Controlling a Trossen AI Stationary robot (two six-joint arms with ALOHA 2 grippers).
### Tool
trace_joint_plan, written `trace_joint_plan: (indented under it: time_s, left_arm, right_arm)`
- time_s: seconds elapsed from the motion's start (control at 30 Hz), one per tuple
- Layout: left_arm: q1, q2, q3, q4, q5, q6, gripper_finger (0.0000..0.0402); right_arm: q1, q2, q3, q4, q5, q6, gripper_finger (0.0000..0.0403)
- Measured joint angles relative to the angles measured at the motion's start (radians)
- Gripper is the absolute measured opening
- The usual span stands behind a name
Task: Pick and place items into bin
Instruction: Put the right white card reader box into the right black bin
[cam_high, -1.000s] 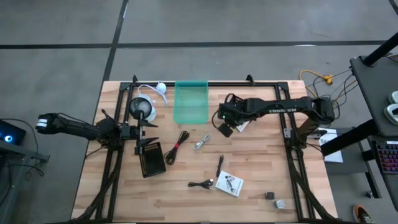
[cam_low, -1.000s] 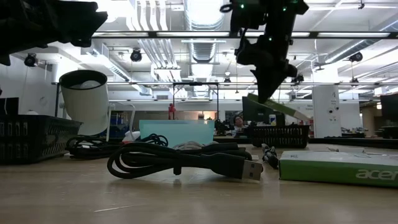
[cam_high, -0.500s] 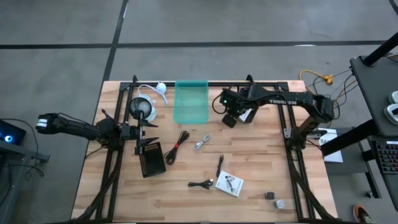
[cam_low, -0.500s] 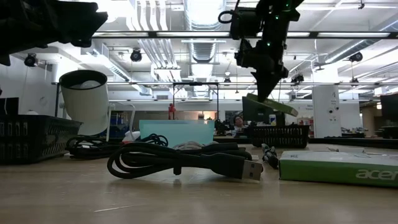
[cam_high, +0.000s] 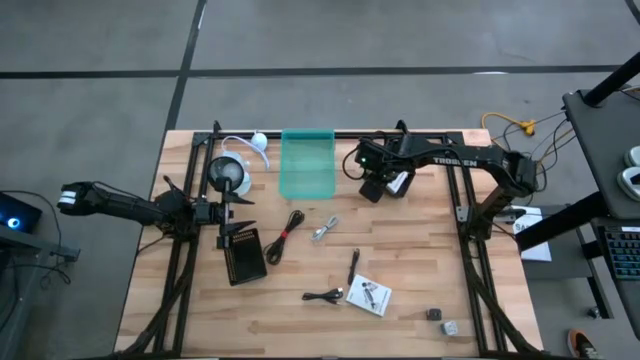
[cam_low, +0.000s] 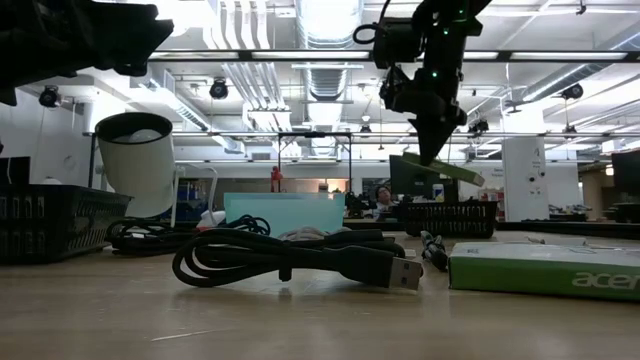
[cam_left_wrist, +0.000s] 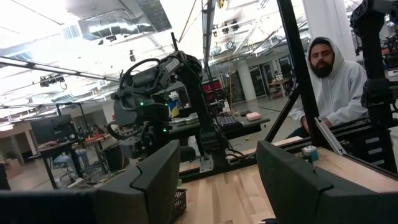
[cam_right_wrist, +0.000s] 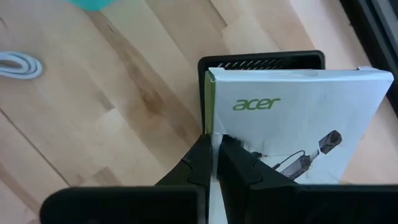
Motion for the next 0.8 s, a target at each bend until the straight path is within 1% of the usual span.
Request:
trace_joint_plan:
  time_s: [0.33,0.53,0.6,0.67,0.8]
  left_arm:
    - [0.0,0.0,0.0,0.0,0.0,0.0,0.0196]
    - [0.0,0.0,0.0,0.0,0.0,0.0,0.0196]
    - [0.0,0.0,0.0,0.0,0.0,0.0,0.0196]
    - [0.0,0.0,0.0,-0.003,0.0,0.0,0.0196]
    - [0.0,0.0,-0.001,-0.005,0.0,0.0,0.0196]
  right_arm:
    - [0.0,0.0,0.0,-0.001,0.03,-0.011,0.0008]
    - [0.001,0.0,-0.008,0.022,0.179,-0.033,0.0008]
    - [0.001,0.0,-0.02,0.039,0.207,-0.033,0.0008]
    - [0.0,0.0,-0.031,0.072,0.203,-0.035,0.0008]
    - [0.001,0.0,-0.051,0.075,0.196,-0.037,0.0008]
